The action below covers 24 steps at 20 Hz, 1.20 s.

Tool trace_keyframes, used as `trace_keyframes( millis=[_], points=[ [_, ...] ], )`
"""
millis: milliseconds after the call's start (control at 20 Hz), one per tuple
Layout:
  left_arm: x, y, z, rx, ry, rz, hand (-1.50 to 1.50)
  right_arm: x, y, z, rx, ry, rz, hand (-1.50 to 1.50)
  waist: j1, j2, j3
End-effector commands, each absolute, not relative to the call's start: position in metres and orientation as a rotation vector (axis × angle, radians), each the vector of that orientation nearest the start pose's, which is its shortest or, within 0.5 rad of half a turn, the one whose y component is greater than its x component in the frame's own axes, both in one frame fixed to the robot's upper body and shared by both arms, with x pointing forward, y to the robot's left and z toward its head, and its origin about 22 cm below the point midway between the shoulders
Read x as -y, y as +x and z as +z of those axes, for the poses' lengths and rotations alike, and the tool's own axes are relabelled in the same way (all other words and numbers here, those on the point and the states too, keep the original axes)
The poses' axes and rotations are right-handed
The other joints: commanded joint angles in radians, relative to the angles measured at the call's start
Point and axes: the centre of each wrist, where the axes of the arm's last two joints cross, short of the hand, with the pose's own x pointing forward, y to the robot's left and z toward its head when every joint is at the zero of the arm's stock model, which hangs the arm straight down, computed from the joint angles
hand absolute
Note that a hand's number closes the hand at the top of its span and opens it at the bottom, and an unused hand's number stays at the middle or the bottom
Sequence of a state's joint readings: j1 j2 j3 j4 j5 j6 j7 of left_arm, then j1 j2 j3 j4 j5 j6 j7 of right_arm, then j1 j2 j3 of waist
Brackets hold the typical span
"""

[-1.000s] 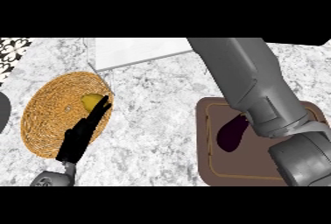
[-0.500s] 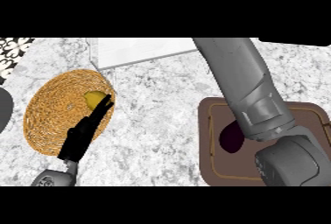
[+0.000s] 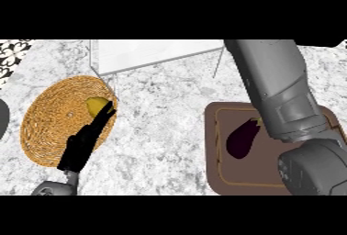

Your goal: Pick the sweet potato from the tray and place it in the tiered shelf

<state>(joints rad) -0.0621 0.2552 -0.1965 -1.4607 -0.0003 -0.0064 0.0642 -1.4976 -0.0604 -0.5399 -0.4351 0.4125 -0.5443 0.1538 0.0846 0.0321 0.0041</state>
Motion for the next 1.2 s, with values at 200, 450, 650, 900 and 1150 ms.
trace_keyframes(
  millis=[200,450,650,900,1150],
  points=[
    [-0.265,0.242,-0.024,1.345,0.111,-0.307,0.0,0.183,0.483,0.247,1.621,-0.591,-0.465,-1.5,-0.062,-0.019,-0.004],
    [-0.267,0.234,-0.03,1.305,0.11,-0.294,0.0,0.224,0.478,0.245,1.632,-0.565,-0.375,-1.5,-0.095,-0.037,-0.004],
    [-0.277,0.237,-0.033,1.307,0.145,-0.25,0.0,0.269,0.467,0.228,1.679,-0.559,-0.316,-1.5,-0.102,-0.037,-0.004],
    [-0.268,0.242,-0.036,1.298,0.135,-0.273,0.0,0.319,0.448,0.22,1.692,-0.565,-0.226,-1.5,-0.11,-0.038,-0.004],
    [-0.273,0.219,-0.035,1.31,0.111,-0.275,0.0,0.35,0.432,0.218,1.68,-0.543,-0.165,-1.5,-0.09,-0.038,-0.004]
  ],
)
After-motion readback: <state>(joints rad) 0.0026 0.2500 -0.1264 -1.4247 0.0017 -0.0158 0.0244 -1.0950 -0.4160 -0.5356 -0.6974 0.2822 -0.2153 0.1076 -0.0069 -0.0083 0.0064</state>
